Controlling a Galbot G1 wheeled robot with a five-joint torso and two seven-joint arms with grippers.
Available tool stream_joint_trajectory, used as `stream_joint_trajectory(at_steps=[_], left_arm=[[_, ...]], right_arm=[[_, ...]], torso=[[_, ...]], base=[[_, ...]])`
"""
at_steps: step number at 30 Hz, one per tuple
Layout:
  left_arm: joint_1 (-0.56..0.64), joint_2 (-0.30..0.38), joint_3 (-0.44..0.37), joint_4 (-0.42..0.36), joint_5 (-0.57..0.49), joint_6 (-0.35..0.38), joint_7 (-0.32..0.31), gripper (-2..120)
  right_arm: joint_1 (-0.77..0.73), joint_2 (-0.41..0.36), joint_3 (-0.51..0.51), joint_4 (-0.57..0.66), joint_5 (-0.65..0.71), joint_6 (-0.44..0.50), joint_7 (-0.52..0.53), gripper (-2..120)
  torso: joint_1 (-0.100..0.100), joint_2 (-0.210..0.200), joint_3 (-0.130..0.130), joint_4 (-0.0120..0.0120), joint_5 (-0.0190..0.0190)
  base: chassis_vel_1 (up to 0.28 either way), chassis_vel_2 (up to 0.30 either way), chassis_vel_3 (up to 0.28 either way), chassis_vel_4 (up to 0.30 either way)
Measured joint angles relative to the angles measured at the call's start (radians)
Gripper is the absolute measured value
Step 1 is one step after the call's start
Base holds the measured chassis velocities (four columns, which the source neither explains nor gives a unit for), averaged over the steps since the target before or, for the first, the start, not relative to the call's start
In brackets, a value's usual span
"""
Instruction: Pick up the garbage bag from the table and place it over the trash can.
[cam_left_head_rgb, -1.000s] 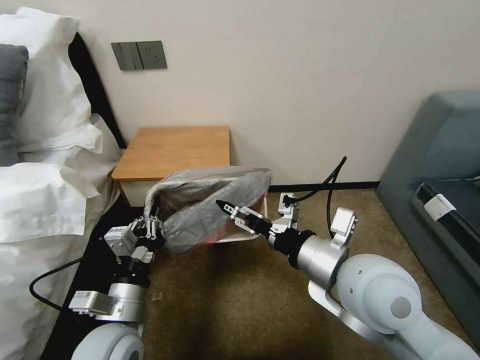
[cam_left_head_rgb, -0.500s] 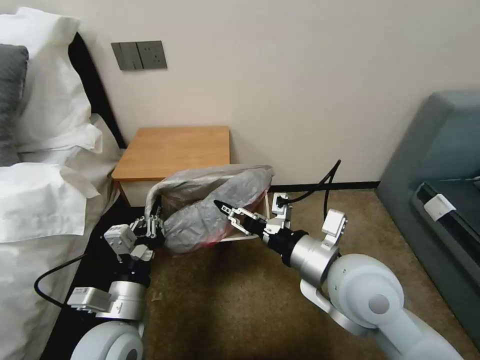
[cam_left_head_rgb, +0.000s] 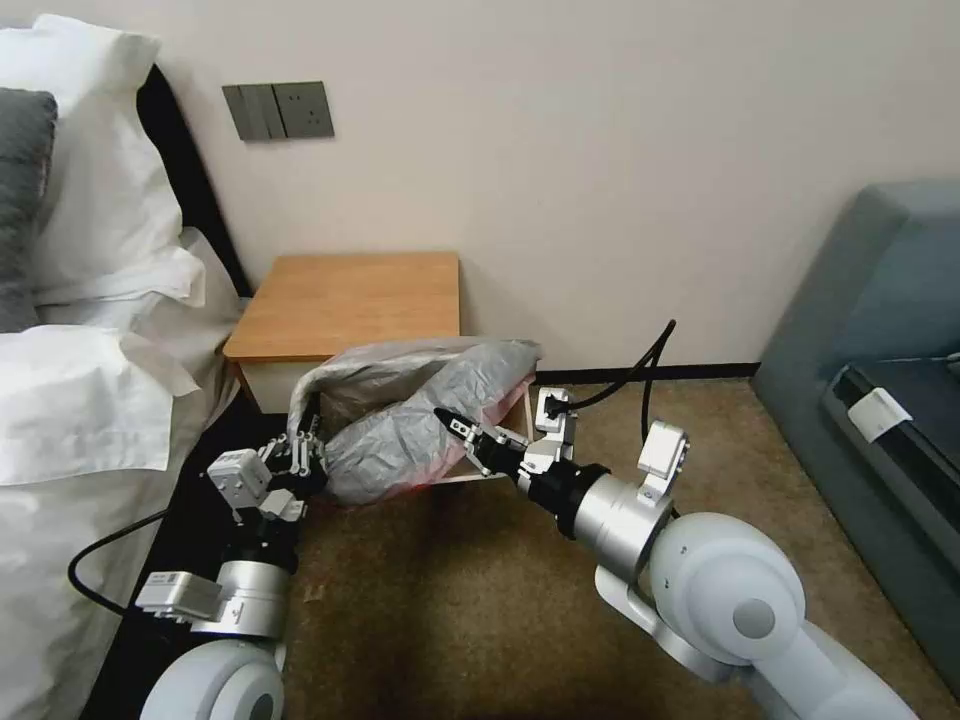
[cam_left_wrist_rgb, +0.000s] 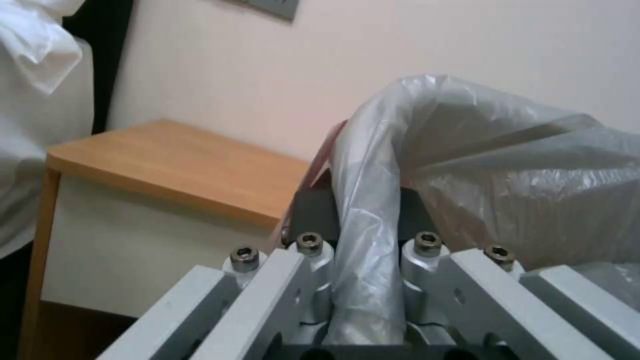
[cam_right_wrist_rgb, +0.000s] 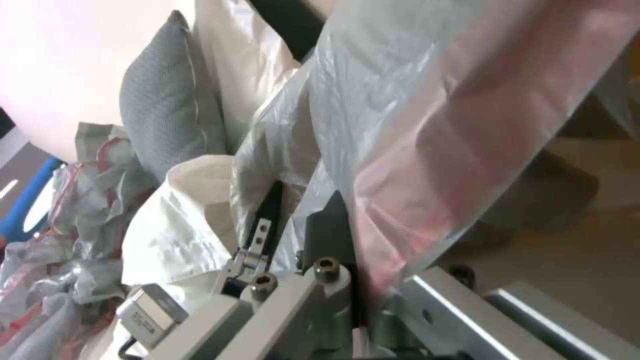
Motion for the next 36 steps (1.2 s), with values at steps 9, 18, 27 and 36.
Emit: stream_joint_trajectory(at_steps=[9, 18, 27, 36], left_arm=[[-0.027, 0.001, -0.002, 0.026, -0.011, 0.006, -0.031, 9], [-0.046, 0.001, -0.006, 0.025, -0.034, 0.014, -0.045, 9], [-0.061, -0.003, -0.006, 0.024, -0.073, 0.026, -0.059, 8], [-0.065, -0.010, -0.008, 0.010, -0.112, 0.040, -0.072, 8]], right_arm=[[-0.053, -0.019, -0.017, 0.043, -0.032, -0.007, -0.015, 0], [-0.085, -0.027, -0.022, 0.057, -0.037, -0.007, -0.008, 0], [-0.138, -0.048, 0.020, 0.064, -0.037, -0.019, -0.010, 0], [-0.192, -0.052, 0.113, 0.074, -0.037, -0.041, -0.019, 0]], torso=[[0.000, 0.000, 0.000, 0.0000, 0.0000], [0.000, 0.000, 0.000, 0.0000, 0.0000], [0.000, 0.000, 0.000, 0.0000, 0.0000], [0.000, 0.000, 0.000, 0.0000, 0.0000]], base=[[0.000, 0.000, 0.000, 0.000], [0.000, 0.000, 0.000, 0.000], [0.000, 0.000, 0.000, 0.000], [0.000, 0.000, 0.000, 0.000]])
